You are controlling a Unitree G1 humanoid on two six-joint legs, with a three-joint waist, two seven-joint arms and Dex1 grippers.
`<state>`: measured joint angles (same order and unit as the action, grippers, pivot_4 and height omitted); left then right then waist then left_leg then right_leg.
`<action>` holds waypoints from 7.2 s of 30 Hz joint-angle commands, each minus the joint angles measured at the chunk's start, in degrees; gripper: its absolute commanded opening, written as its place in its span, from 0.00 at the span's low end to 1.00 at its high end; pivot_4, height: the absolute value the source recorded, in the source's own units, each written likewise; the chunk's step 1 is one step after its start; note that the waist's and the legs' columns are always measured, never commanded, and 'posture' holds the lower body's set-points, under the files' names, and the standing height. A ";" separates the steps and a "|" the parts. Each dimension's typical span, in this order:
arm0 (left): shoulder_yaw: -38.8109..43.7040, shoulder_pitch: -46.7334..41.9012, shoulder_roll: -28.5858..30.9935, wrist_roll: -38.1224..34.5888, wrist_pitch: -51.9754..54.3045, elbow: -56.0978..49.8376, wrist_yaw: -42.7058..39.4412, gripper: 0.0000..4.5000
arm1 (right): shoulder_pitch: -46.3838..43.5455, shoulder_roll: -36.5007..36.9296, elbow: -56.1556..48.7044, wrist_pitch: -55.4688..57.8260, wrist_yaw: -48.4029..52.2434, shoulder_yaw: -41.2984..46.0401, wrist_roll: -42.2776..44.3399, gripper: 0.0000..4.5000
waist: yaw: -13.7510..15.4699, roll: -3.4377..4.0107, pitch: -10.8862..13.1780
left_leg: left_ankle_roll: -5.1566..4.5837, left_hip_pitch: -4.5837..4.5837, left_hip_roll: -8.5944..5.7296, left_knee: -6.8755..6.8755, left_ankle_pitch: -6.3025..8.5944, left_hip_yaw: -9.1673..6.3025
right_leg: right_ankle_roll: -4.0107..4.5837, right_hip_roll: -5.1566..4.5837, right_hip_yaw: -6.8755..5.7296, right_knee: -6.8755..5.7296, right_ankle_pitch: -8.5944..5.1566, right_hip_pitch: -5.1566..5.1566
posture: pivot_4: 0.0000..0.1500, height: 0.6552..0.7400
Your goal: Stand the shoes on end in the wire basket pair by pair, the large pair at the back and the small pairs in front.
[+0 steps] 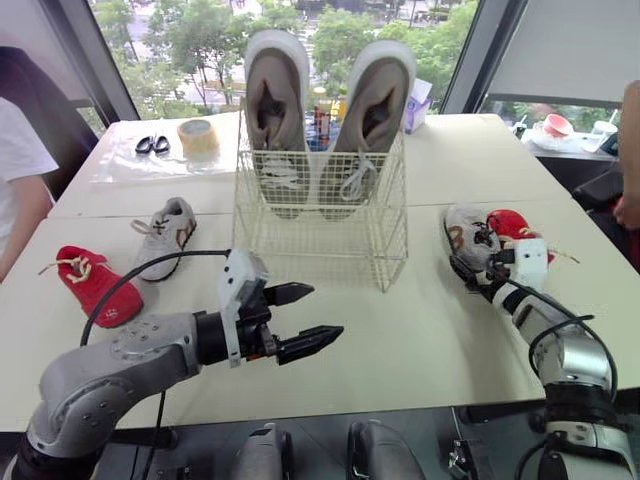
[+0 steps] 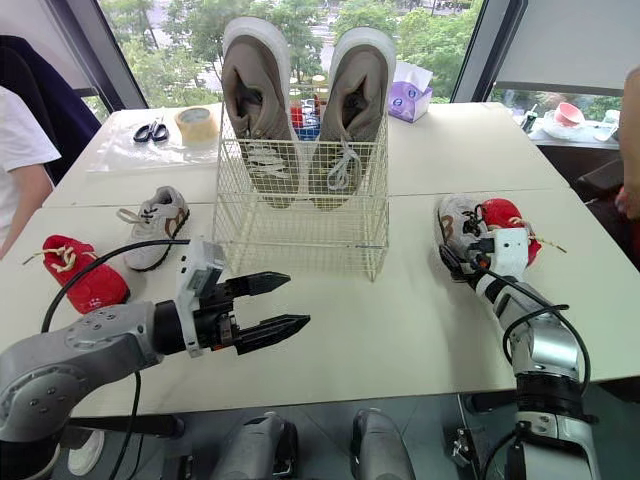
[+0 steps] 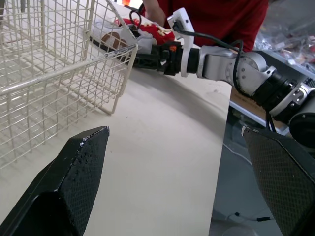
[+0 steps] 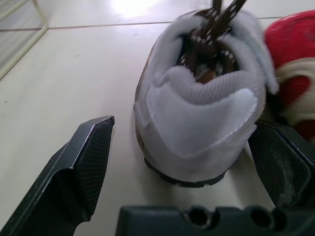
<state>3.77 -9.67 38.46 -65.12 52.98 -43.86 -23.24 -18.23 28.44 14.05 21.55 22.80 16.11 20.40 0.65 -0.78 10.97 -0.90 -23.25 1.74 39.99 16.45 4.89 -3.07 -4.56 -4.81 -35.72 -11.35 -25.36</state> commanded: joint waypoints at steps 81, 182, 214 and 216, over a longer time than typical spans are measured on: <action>13.59 -61.48 7.71 -4.82 12.35 56.06 -28.02 0.37 | -41.96 10.15 -22.56 -30.07 29.53 -21.05 -12.60 0.43 | -1.37 0.17 0.52 | 0.56 -0.11 -0.10 -0.76 -0.40 0.08 | -0.36 -0.08 -0.08 0.44 0.08 -0.24 | 1.00 1.00; 10.81 -20.39 -0.16 -12.35 -4.34 14.74 12.27 0.90 | -38.30 -16.51 -39.76 11.60 -12.69 -12.63 40.64 0.23 | -1.40 0.11 0.47 | 0.18 -0.11 -0.03 -0.85 -0.19 -0.06 | -0.23 -0.03 -0.16 0.48 0.14 -0.20 | 1.00 1.00; 17.54 -9.01 9.31 -13.84 -3.59 13.42 3.23 0.90 | -52.16 15.69 -6.37 15.61 33.00 -6.31 23.44 0.23 | -0.21 0.26 0.52 | 0.10 -1.09 0.03 -0.77 -0.24 0.31 | -0.37 0.04 0.16 0.55 0.15 -1.04 | 1.00 1.00; 17.31 -8.75 8.96 -14.51 -3.56 12.55 3.89 0.90 | -51.63 17.04 -5.30 12.56 36.41 -9.00 19.36 0.23 | -0.07 0.26 0.52 | 0.09 -1.09 0.03 -0.76 -0.24 0.32 | -0.36 0.03 0.17 0.55 0.15 -1.05 | 1.00 1.00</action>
<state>20.99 -18.34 47.29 -78.29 49.67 -29.25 -19.65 -68.91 43.99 8.97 37.68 56.48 7.51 42.70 0.57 -0.52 11.48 -0.81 -24.34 1.77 39.24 16.21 5.20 -3.43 -4.52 -4.65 -35.18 -11.20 -26.40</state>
